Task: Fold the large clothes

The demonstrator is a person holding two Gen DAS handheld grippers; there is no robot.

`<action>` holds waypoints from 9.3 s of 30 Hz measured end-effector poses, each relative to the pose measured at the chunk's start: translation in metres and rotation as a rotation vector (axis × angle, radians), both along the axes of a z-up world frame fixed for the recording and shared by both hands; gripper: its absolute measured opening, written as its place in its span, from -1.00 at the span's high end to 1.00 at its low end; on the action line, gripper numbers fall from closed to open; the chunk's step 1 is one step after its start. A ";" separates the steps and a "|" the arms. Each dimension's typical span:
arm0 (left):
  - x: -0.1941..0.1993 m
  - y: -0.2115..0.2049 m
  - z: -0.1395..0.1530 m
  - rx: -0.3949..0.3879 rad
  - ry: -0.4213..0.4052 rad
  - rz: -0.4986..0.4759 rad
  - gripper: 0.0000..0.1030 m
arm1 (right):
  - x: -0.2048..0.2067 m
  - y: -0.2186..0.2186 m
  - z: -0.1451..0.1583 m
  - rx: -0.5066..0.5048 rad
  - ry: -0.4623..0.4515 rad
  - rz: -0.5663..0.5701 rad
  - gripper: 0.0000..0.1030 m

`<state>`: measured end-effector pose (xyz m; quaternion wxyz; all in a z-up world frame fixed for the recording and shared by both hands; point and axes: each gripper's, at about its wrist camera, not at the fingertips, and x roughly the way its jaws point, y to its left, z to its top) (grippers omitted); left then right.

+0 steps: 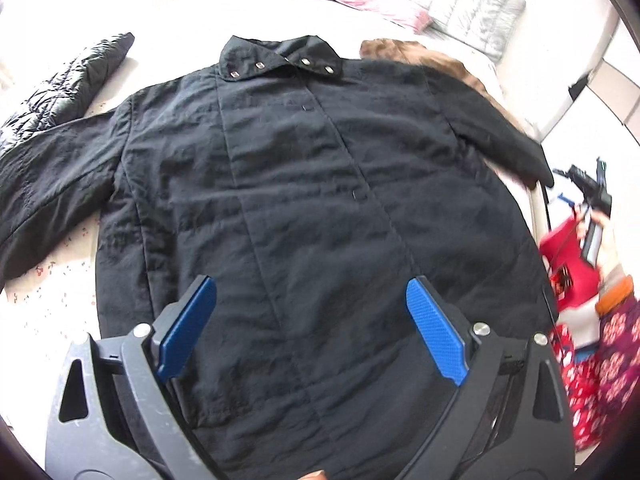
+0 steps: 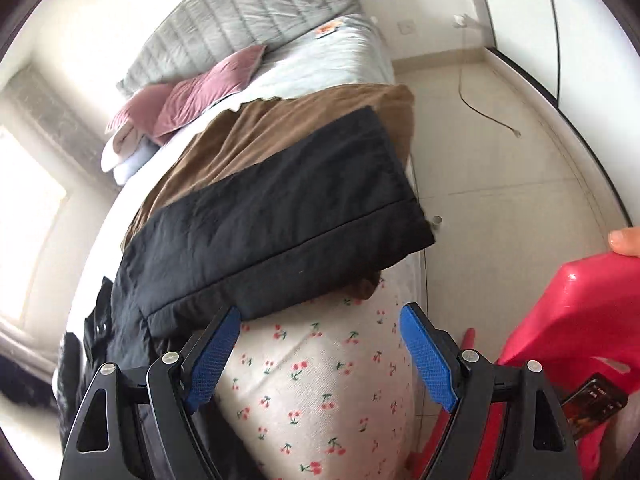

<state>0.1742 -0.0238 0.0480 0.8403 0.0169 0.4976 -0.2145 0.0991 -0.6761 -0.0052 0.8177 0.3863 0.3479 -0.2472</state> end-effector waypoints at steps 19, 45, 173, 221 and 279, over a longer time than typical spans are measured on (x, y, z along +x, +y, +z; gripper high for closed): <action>0.045 0.028 -0.088 -0.201 -0.001 0.185 -0.97 | 0.024 -0.032 0.043 -0.105 -0.131 -0.141 0.84; 0.046 0.061 -0.075 -0.284 -0.024 0.222 -0.97 | 0.195 0.349 0.211 -0.495 -0.334 0.922 0.85; 0.055 0.283 -0.065 -0.225 0.003 0.785 -0.86 | 0.122 0.341 0.033 -0.278 0.100 0.726 -0.66; 0.139 0.010 0.090 -0.344 -0.441 0.116 0.71 | 0.139 0.339 -0.007 -0.163 0.100 0.741 -0.66; 0.206 0.072 -0.120 -0.120 -0.191 0.060 -0.09 | 0.306 0.448 -0.041 -0.570 -0.014 0.898 -0.10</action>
